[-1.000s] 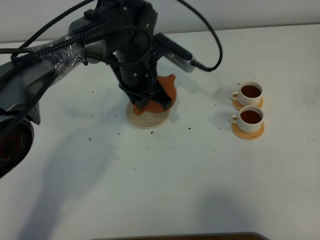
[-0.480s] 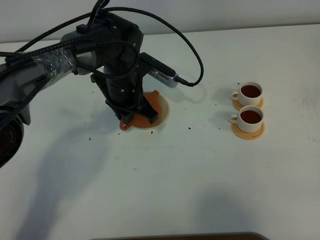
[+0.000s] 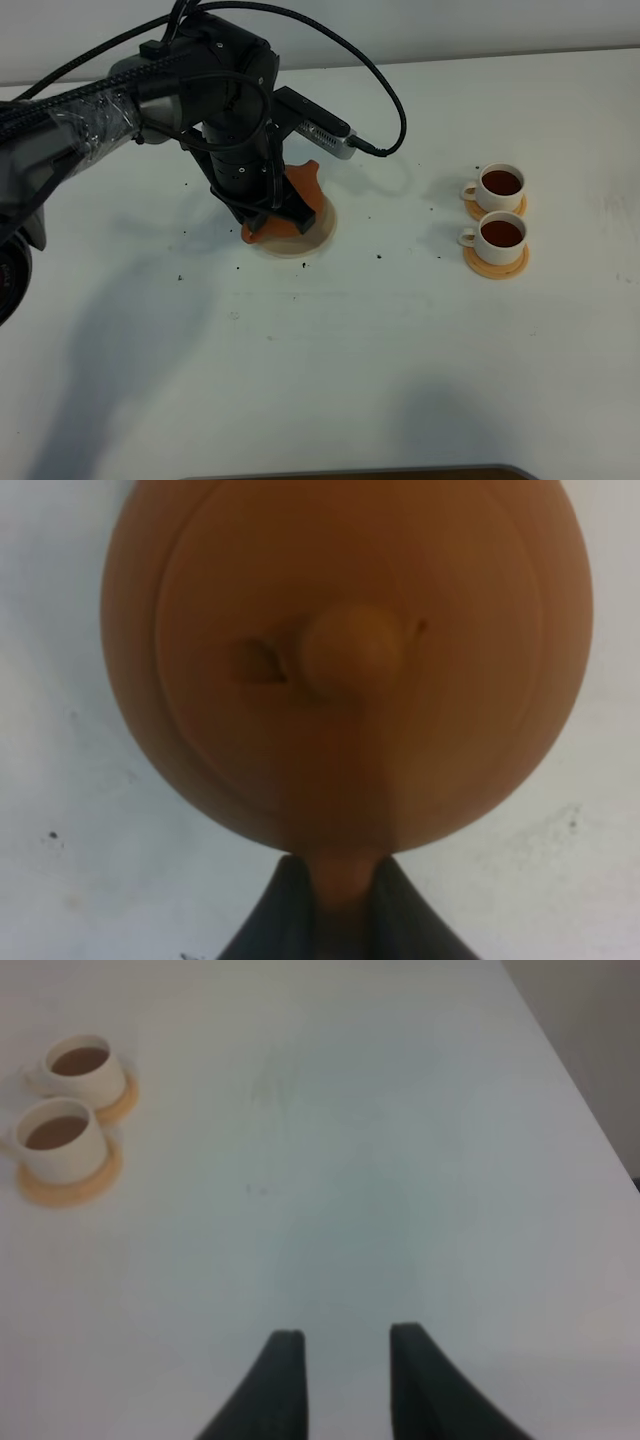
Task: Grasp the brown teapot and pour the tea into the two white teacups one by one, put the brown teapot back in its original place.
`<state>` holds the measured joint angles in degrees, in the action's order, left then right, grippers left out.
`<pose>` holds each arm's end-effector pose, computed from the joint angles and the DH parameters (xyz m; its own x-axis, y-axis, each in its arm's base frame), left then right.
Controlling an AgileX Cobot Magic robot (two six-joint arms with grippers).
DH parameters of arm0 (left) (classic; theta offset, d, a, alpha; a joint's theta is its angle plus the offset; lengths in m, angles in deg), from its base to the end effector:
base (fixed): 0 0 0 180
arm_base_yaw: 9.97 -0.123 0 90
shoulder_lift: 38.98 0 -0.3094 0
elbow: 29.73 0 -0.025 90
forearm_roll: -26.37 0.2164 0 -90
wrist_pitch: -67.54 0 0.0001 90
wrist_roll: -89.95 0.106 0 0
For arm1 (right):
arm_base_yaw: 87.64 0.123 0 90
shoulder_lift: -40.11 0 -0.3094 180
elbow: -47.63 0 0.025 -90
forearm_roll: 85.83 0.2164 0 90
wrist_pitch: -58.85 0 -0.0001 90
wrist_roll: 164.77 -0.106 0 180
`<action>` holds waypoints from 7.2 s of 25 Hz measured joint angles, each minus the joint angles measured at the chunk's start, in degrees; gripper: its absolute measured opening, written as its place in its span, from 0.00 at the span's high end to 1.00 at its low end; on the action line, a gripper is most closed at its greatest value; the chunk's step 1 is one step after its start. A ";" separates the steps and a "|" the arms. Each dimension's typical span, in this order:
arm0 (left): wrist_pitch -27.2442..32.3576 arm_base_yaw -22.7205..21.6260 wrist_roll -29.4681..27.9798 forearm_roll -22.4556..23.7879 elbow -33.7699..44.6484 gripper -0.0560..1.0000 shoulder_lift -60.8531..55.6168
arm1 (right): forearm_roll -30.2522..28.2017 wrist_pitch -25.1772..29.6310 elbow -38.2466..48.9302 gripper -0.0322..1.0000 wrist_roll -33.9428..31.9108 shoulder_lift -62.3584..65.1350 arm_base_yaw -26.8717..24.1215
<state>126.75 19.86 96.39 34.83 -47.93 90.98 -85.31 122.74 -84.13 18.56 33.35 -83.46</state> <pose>0.3761 -0.2002 0.1994 -0.7519 0.6453 -0.1355 0.6276 0.7634 0.1528 -0.0515 -0.0029 0.2527 -0.4768 -0.0891 -0.8745 -0.1060 0.9934 -0.0434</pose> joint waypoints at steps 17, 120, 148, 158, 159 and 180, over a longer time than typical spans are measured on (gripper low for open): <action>-2.49 -0.06 1.36 0.00 0.00 0.81 2.26 | 0.00 0.00 0.00 0.74 0.00 0.00 0.00; 1.18 -0.06 -8.30 -10.06 69.51 0.60 -107.75 | 0.00 0.00 0.00 0.74 0.00 0.00 0.00; 1.18 -14.48 -8.07 -10.32 69.51 0.60 -107.76 | 0.00 0.00 0.00 0.74 0.00 0.00 0.00; 1.12 -29.73 -8.07 -10.32 69.51 0.60 -110.20 | 0.00 0.00 0.00 0.74 0.00 0.00 0.00; 1.12 -30.51 -8.07 -10.32 69.51 0.60 -111.32 | 0.00 0.00 0.00 0.74 0.00 0.00 0.00; 1.29 -33.14 -8.07 -10.33 69.57 0.60 -122.99 | 0.00 0.00 0.00 0.74 0.00 0.00 0.00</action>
<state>128.04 -13.27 88.31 24.51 21.64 -32.01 -85.31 122.74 -84.13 18.56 33.35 -83.46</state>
